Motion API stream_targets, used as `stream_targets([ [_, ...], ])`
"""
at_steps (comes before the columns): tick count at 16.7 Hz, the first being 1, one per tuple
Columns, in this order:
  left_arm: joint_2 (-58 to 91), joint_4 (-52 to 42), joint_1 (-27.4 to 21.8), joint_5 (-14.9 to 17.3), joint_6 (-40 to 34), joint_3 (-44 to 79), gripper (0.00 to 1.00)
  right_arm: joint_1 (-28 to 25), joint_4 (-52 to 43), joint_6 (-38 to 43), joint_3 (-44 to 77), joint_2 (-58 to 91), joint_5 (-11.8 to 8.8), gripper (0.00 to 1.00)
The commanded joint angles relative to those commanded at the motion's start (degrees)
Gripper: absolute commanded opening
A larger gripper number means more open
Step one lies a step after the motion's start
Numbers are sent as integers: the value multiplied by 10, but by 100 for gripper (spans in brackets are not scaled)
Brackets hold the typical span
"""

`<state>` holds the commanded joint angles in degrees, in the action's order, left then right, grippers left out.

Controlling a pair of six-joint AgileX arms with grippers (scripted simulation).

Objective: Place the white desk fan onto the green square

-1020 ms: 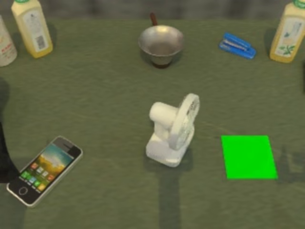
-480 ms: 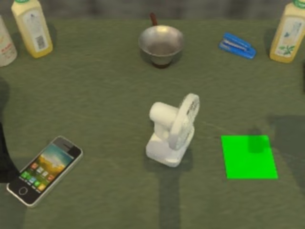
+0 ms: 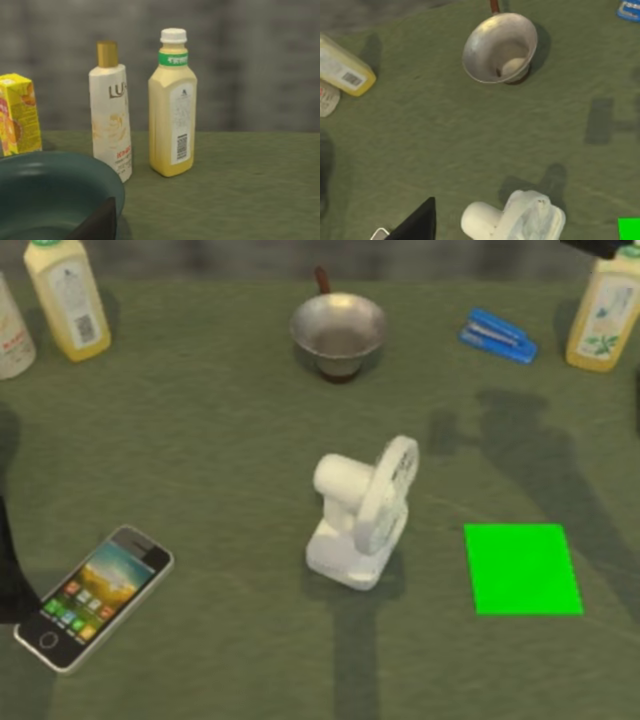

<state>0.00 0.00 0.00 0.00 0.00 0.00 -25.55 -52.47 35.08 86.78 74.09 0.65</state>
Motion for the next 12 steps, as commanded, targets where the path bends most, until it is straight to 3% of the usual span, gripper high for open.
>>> stream_targets([
  [6, 0, 0, 0, 0, 0, 0, 100, -72, -181, 156, 287, 269, -1, 100],
  [12, 0, 0, 0, 0, 0, 0, 100, -118, -353, 272, 443, 499, -3, 100],
])
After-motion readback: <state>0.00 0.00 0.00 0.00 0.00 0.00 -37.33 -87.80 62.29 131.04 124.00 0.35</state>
